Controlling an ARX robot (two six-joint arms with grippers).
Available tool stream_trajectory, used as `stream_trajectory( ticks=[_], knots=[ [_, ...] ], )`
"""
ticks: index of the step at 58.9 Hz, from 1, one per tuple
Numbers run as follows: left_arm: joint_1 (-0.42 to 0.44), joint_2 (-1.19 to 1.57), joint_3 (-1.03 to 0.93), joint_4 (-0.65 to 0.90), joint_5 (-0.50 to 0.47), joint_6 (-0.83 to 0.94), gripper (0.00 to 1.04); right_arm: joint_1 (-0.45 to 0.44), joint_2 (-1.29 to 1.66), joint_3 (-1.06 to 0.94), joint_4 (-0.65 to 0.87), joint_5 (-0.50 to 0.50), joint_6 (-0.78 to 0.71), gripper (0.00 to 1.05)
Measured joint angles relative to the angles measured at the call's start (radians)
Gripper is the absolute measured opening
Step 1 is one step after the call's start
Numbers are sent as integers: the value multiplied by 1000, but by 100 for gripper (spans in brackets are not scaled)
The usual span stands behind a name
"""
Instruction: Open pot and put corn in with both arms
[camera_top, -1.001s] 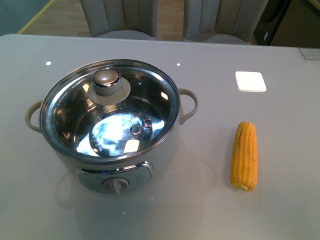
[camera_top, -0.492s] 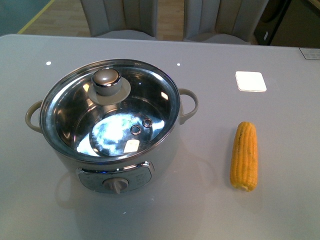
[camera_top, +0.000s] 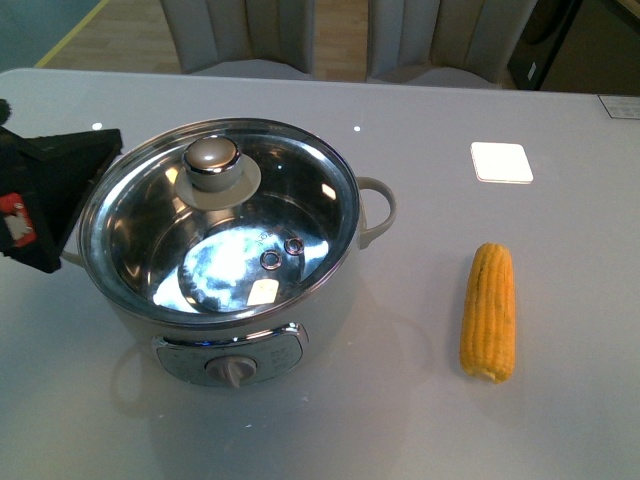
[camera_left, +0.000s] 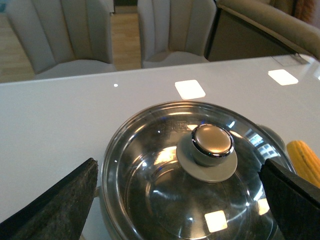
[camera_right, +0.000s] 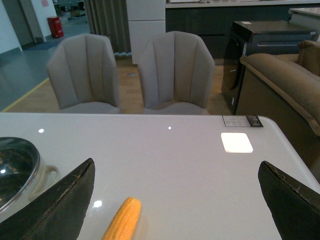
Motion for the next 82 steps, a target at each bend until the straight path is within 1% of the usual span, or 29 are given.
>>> stream_trajectory(
  ticks=[4,13,28,41,59,82],
  knots=[
    [-14,85,40,30,30,33,98,0,0,0,0,0,0,96],
    [-42,215,126,43,58,85,98,0,0,0,0,0,0,96],
    [-69,344,278,-7,93,123,98,0,0,0,0,0,0,96],
    [-95,427,359,-36,105,147,98,0,0,0,0,0,0,96],
    [-137,511,438,-58,97,158,98,0,0,0,0,0,0,96],
    [-149,552,451,-26,64,150,98,0,0,0,0,0,0,96]
  ],
)
